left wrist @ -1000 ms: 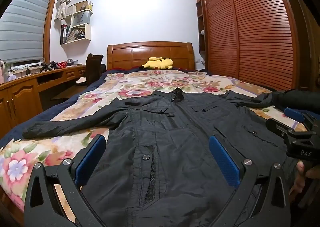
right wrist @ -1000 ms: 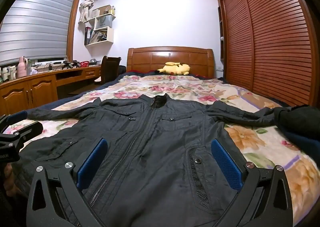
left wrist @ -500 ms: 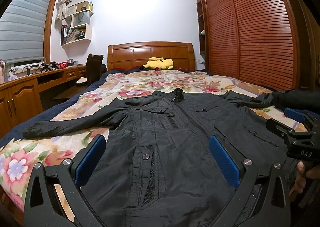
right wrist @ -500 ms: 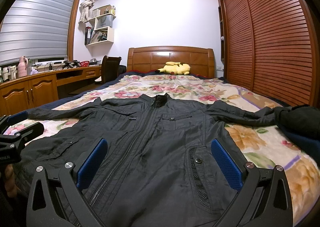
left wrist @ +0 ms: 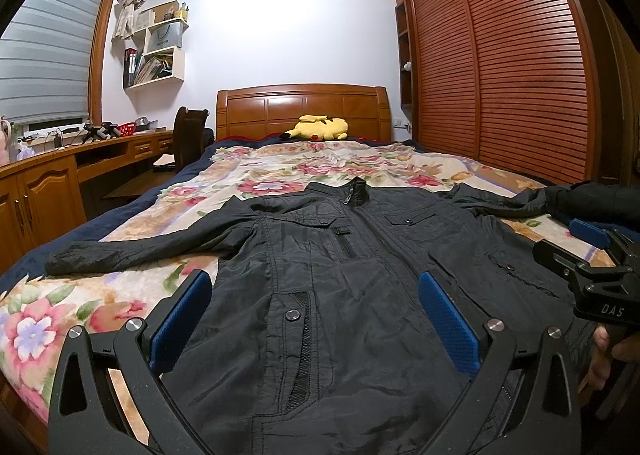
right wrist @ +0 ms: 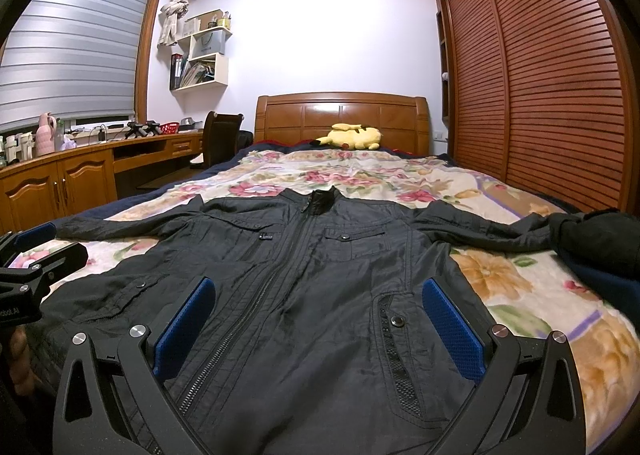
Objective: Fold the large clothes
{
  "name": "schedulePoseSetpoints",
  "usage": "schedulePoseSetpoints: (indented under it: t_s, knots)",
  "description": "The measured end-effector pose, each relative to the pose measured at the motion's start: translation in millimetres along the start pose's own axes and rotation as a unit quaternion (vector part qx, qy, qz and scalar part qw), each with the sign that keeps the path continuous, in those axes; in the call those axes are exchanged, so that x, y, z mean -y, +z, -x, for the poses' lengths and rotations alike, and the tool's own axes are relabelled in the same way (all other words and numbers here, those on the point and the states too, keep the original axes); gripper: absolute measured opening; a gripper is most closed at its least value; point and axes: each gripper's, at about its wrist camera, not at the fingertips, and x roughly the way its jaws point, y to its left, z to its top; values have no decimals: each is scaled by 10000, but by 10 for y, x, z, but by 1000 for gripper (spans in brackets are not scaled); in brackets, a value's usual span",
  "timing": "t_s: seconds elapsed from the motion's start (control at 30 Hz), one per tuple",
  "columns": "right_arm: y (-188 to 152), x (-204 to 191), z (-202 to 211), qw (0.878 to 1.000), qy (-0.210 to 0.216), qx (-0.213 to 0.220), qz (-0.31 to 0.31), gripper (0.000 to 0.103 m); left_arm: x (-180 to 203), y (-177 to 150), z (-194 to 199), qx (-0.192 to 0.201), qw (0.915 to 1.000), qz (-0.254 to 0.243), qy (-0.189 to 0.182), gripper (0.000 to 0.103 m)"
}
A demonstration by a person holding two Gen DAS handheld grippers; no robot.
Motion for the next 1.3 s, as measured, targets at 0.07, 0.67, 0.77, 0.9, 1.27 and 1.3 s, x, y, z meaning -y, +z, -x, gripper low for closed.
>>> schedulePoseSetpoints:
  t_s: [0.07,0.67,0.77,0.9,1.27,1.3]
  knots:
    - [0,1,2,10000,0,0,-1,103,-1,-1,1,3,10000,0,16,103]
    - [-11,1,-1,10000,10,-15,-2,103,-17,-3,-5,9,10000,13,29,103]
    - [-21,-4,-4,10000,10,-13,-5,103,-20,-4,-5,9,10000,19,21,103]
    - [-15,-1,-5,10000,10,-14,-7,103,-18,-4,-5,12,10000,18,28,103]
    - [-23,-2,-11,10000,15,-15,-8,103,-17,-3,-5,14,10000,19,27,103]
    - [-24,-2,-11,10000,16,-14,-8,103,-17,-2,-5,13,10000,15,27,103]
